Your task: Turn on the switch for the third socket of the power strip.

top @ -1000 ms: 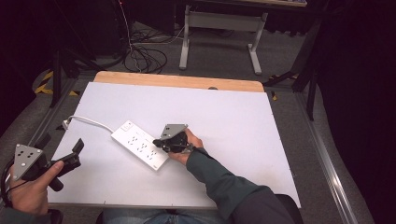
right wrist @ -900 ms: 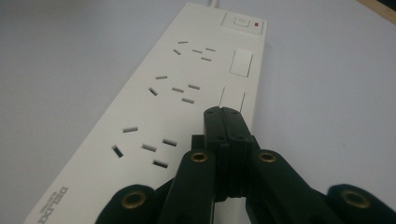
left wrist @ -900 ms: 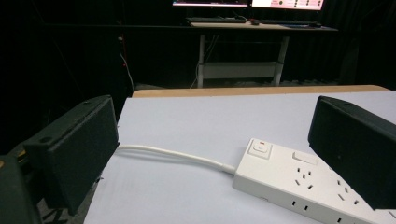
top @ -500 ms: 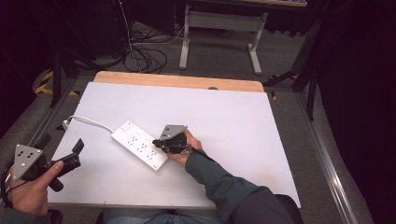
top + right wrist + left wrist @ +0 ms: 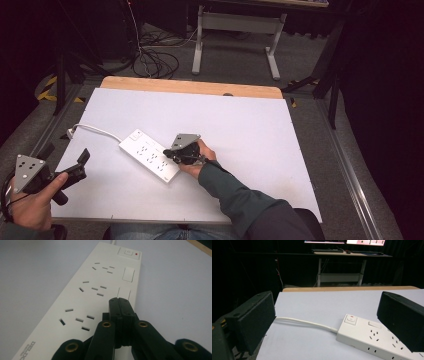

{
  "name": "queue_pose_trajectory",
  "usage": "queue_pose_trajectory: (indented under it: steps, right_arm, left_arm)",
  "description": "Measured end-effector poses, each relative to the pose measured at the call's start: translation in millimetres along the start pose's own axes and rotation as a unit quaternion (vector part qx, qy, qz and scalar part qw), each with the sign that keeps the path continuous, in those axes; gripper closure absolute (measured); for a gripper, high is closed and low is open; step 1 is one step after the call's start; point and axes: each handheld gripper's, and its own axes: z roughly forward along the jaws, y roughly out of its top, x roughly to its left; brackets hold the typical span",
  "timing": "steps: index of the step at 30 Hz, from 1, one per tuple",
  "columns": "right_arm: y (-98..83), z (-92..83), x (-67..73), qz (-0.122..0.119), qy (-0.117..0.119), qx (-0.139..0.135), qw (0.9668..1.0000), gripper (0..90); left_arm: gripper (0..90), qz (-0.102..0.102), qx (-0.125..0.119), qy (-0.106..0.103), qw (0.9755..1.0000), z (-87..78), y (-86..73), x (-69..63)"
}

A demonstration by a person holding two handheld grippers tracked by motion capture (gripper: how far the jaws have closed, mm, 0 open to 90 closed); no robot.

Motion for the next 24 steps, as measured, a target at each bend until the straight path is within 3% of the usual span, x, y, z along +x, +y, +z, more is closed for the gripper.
queue_pose_trajectory:
  steps: [8, 24]
  right_arm:
    - [2.3, -7.6, -3.9, 0.004, -0.003, -0.019, 0.9998, 90.0]
    - [-0.3, -27.1, -10.6, 0.014, -0.017, -0.029, 0.9993, 90.0]
  left_arm:
    - [2.3, 0.000, 0.000, -0.005, 1.0000, 2.9, 0.4, -0.8]
    - [2.3, 0.003, 0.002, -0.022, 0.9997, 14.9, 2.5, -6.5]
